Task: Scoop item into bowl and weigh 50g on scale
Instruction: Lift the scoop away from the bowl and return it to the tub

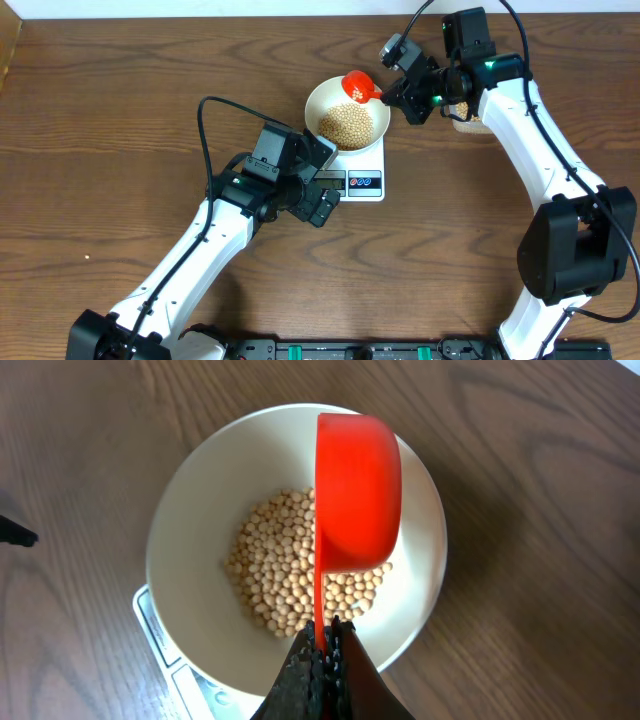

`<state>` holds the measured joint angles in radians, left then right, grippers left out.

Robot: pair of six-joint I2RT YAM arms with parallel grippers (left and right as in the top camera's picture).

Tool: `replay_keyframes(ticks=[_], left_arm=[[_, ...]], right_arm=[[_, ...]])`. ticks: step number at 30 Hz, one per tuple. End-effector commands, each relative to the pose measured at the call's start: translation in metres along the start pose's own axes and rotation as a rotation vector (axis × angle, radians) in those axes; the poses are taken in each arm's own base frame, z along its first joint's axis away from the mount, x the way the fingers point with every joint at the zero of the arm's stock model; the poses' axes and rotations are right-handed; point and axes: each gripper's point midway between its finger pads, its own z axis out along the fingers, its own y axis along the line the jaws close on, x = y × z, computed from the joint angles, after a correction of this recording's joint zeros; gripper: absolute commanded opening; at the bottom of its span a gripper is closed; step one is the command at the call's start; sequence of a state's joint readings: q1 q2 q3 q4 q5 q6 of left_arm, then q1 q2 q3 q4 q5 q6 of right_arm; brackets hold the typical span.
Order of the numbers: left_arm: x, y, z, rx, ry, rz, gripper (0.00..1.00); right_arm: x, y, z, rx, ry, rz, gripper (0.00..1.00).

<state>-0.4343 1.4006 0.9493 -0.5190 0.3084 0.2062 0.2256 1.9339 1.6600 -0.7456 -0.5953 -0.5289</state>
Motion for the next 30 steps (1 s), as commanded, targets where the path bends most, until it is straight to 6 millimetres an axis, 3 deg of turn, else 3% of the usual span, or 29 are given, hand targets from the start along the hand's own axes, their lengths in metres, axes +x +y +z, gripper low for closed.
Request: replay_keyframes(ticks=[1,19,25,30], left_arm=[[-0.002,0.002,-0.004,-0.01,-0.012,-0.002,0.98],[-0.002,0.002,-0.004,-0.01,-0.012,-0.002,0.98],[-0.002,0.002,-0.004,-0.01,-0.012,-0.002,0.98],[-0.003,0.002,-0.004,-0.01,-0.012,-0.001,0.98]], right_arm=[[-0.021,0.009,-0.016,-0.026,-0.065,-0.007,0.01],[-0.023,0.011,-0.019,-0.054,-0.085,0.057,0.01],[-0.028,0.01,-0.037,-0.156,-0.168,0.138,0.01],[-0.026,-0.007,-0.065,-0.221,-0.25,0.281,0.01]])
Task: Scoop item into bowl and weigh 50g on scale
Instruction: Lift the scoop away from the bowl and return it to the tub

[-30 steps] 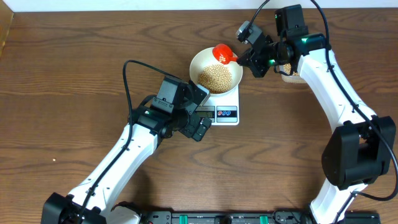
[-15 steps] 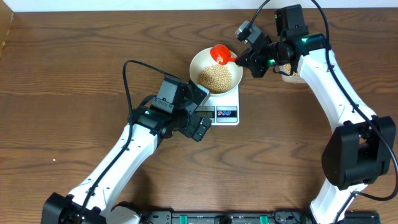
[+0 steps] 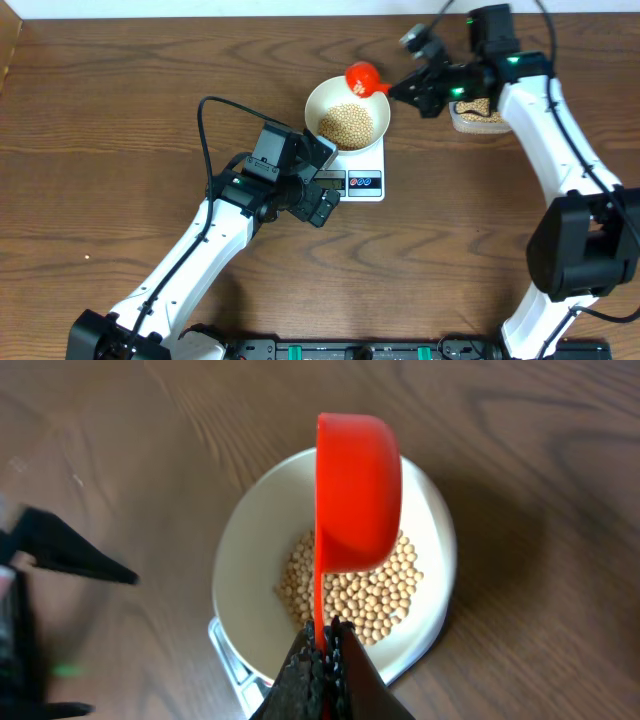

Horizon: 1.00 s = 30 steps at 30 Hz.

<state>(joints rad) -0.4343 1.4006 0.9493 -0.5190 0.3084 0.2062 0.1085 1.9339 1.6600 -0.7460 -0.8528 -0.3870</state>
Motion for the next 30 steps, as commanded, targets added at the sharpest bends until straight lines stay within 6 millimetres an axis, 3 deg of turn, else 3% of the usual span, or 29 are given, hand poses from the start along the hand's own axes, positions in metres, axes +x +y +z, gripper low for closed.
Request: replay_keyframes(ticks=[1,11,17,20,25,30], left_arm=[[-0.003,0.002,-0.004,-0.01,-0.013,-0.001,0.98],[-0.003,0.002,-0.004,-0.01,-0.012,-0.001,0.98],[-0.002,0.002,-0.004,-0.01,-0.012,-0.002,0.98],[-0.002,0.002,-0.004,-0.01,-0.012,-0.002,0.98],[-0.002,0.002,-0.004,-0.01,-0.012,-0.002,0.98],[-0.003,0.002,-0.004,-0.01,-0.013,-0.001,0.98]], right_arm=[[-0.023,0.007,-0.035,-0.083,-0.113,0.093,0.01],[-0.015,-0.043,-0.091,0.014,-0.196,0.364,0.01],[-0.017,-0.056,-0.147,0.117,-0.278,0.439,0.01],[0.0,-0.065,-0.167,0.248,-0.25,0.509,0.02],[0.035,-0.073,-0.182,0.431,-0.141,0.618,0.02],[0.05,-0.075,-0.182,0.483,-0.092,0.681,0.01]])
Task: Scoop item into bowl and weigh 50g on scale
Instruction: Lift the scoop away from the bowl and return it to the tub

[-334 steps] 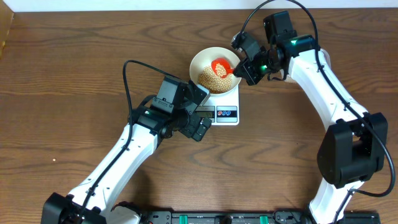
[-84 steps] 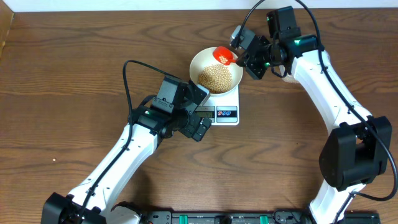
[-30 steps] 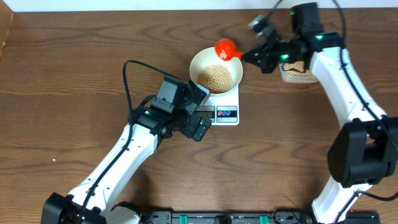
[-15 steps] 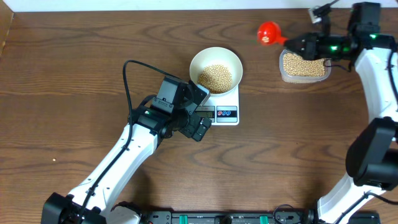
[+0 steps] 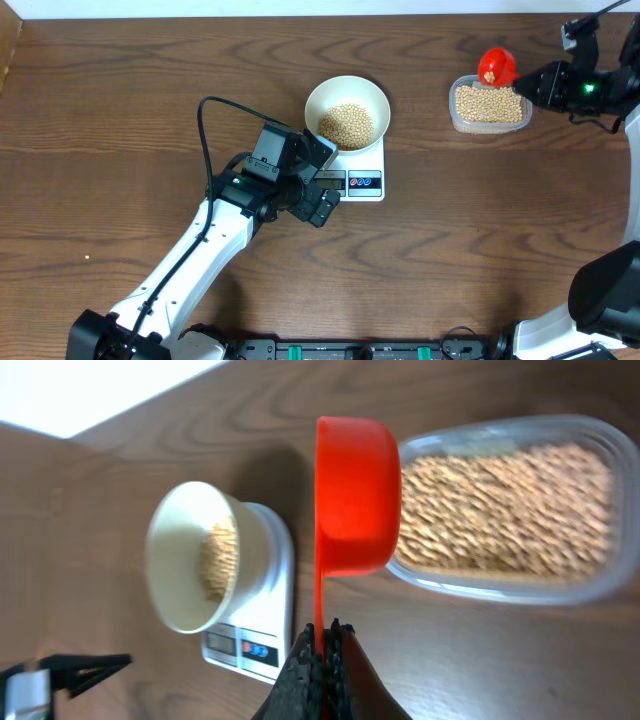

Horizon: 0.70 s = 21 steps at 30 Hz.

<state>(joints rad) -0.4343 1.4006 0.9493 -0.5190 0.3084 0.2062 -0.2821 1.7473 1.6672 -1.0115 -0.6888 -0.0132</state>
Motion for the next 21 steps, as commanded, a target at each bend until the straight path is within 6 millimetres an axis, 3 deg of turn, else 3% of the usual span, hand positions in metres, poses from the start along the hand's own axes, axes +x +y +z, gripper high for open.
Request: replay_keyframes(ticks=[1,12,21], left_arm=[[-0.003,0.002,-0.004,-0.01,-0.013,-0.001,0.98],[-0.003,0.002,-0.004,-0.01,-0.013,-0.001,0.98],[-0.003,0.002,-0.004,-0.01,-0.013,-0.001,0.98]], right_arm=[[-0.001,-0.013,-0.003,0.123,-0.003,0.017,0.02],[0.004,-0.038,0.005,0.521,0.033,-0.074,0.02],[0.009,-0.033,0.008,0.695,0.057,-0.171,0.02]])
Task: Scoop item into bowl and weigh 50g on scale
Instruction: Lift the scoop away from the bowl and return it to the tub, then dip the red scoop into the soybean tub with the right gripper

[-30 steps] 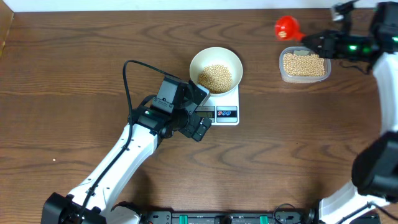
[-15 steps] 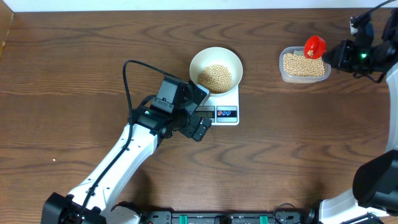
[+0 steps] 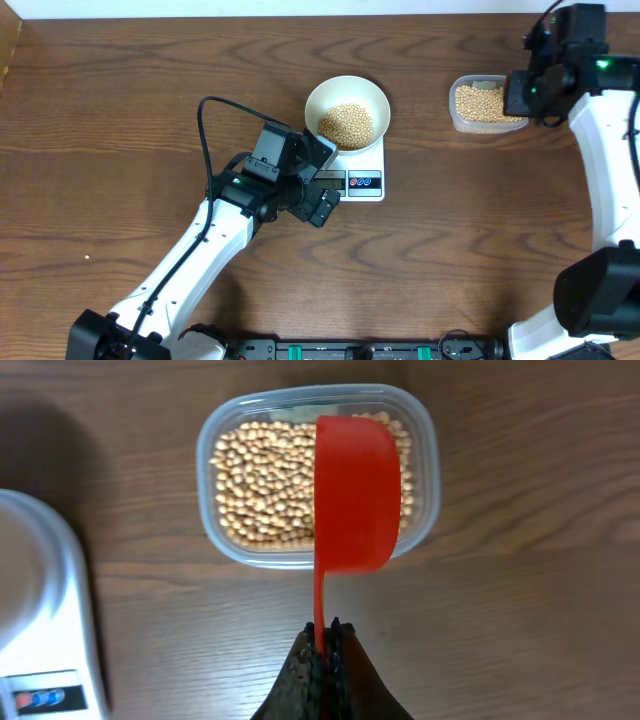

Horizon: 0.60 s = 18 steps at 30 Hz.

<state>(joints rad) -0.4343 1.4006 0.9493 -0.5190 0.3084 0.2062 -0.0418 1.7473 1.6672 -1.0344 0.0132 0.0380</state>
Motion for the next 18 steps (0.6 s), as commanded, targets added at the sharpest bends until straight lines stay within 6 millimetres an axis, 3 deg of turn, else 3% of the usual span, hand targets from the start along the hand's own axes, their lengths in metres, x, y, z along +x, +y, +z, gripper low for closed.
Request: replay_keyframes(ticks=[1,13,18], left_arm=[[-0.003,0.002,-0.004,-0.01,-0.013,-0.001,0.98],[-0.002,0.002,-0.004,-0.01,-0.012,-0.002,0.98],[-0.003,0.002,-0.004,-0.01,-0.013,-0.001,0.98]], right_arm=[[-0.005,-0.007,-0.008,0.12,-0.027,-0.022,0.01],[-0.008,0.01,-0.012,0.317,-0.051,-0.153,0.02],[-0.008,0.016,-0.007,0.314,-0.051,-0.159,0.02]])
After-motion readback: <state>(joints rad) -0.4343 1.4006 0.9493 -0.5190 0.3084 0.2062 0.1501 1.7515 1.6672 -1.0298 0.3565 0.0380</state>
